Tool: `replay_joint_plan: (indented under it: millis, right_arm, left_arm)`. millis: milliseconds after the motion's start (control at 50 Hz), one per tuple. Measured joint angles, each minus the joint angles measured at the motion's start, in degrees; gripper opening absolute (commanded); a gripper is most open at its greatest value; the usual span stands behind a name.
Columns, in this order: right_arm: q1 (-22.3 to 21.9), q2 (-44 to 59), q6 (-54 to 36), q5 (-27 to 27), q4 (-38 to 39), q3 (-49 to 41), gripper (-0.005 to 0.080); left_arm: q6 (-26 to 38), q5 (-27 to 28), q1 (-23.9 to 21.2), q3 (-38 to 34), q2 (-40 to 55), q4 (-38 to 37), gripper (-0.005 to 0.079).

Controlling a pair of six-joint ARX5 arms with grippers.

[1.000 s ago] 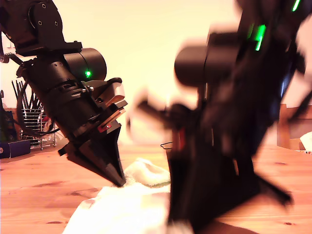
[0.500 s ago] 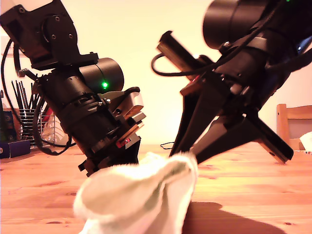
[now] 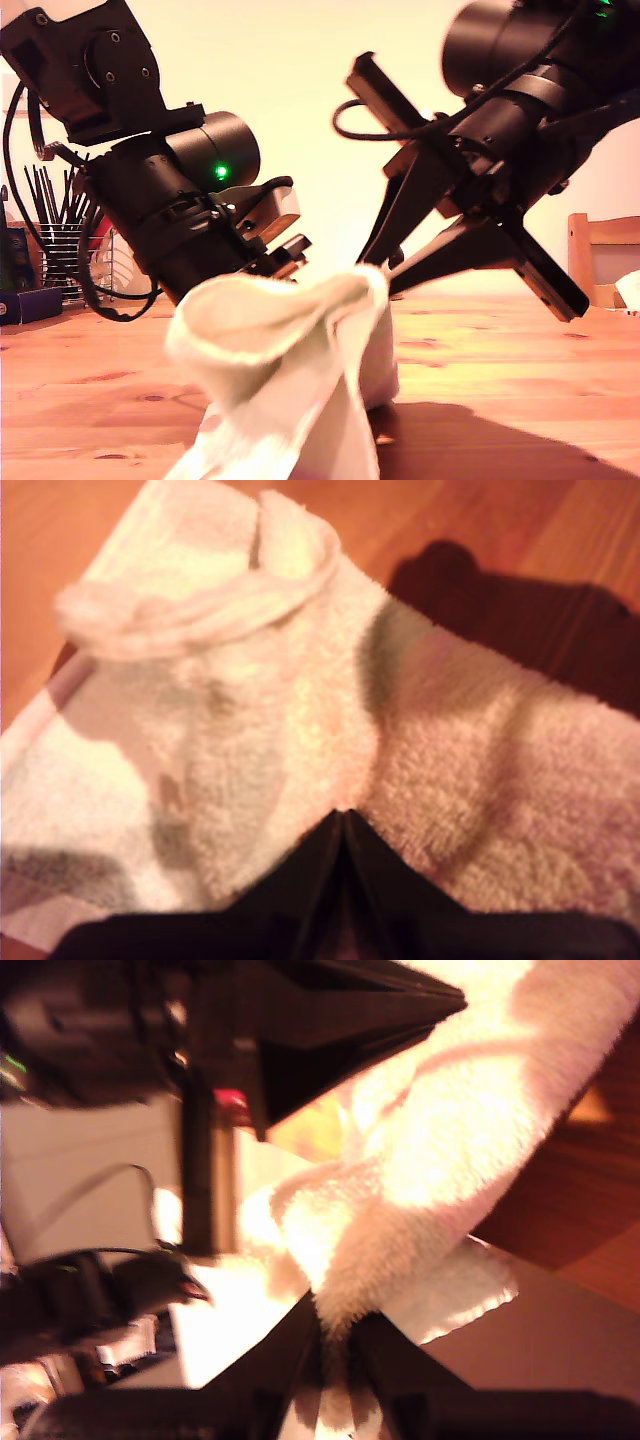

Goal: Fold the tea towel in front of you. After folding it, place it to the right side.

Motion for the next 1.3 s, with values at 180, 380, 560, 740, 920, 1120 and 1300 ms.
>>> replay_joint_plan:
  millis: [180, 380, 560, 740, 920, 1120, 1300]
  right_arm:
    - [-2.73, 0.0, 1.64, -1.2, 2.47, 0.0, -0.0011]
    - [-5.35, 0.0, 1.66, -1.62, 2.93, 0.0, -0.0011]
    - [-5.66, 0.0, 2.82, -1.2, 4.02, 0.0, -0.0011]
    - [-5.64, 0.0, 3.1, 0.63, 5.11, 0.0, -0.0011]
    - [-5.66, 0.0, 3.13, 3.65, 5.18, 0.0, -0.0011]
    - [-5.64, 0.0, 3.15, 4.94, 5.31, 0.0, -0.0011]
    - [-5.64, 0.0, 5.86, 5.73, 7.34, 0.0, -0.0012]
  left_arm:
    - [-1.31, 4.96, 1.03, -0.04, 0.04, -2.47, -0.0021]
    - [-4.59, 13.44, -0.02, -1.36, 0.94, -2.4, -0.0021]
    - [-6.16, 17.31, -1.64, -1.4, 1.44, -1.64, -0.0021]
    - [-7.23, 18.05, -1.4, -1.49, 1.44, 0.98, -0.0021]
    - [-7.43, 18.58, 0.76, -1.51, 0.77, -0.39, -0.0021]
    - [-7.43, 18.6, 3.21, -1.51, -4.79, -2.82, -0.0021]
    - [-6.43, 14.38, 4.92, -1.51, -9.55, -5.05, -0.0021]
